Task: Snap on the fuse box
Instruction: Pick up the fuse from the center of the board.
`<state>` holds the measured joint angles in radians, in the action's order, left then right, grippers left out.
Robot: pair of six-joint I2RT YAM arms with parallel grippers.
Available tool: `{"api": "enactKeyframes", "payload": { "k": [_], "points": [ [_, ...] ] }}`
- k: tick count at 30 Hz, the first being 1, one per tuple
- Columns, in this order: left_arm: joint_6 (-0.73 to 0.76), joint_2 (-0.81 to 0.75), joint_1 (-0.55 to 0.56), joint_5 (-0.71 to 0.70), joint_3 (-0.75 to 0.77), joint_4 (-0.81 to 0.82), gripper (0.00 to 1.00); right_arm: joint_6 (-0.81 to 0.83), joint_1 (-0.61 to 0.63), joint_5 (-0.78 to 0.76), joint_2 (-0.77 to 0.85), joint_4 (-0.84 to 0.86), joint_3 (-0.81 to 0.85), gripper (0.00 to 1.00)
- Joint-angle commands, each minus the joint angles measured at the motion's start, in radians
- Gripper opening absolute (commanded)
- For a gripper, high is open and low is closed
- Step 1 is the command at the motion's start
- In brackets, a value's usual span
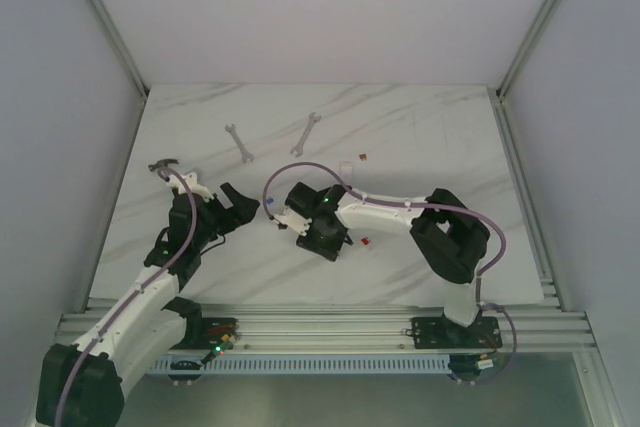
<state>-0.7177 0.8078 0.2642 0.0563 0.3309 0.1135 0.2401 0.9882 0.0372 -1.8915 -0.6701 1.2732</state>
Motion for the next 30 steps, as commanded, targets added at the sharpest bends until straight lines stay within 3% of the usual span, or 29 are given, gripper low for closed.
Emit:
{"api": "enactKeyframes", "payload": {
  "k": [1,22,30],
  "points": [
    [-0.003,-0.016,0.003,-0.042,0.000,-0.038,1.00,0.030,0.010,-0.001,-0.032,-0.039,0.043,0.47],
    [0.003,0.019,0.003,-0.002,0.013,-0.041,1.00,0.041,0.011,-0.028,-0.083,-0.097,0.062,0.40],
    [0.004,0.017,0.003,0.009,0.015,-0.039,1.00,0.039,0.011,-0.023,-0.095,-0.089,0.060,0.33]
  ]
}}
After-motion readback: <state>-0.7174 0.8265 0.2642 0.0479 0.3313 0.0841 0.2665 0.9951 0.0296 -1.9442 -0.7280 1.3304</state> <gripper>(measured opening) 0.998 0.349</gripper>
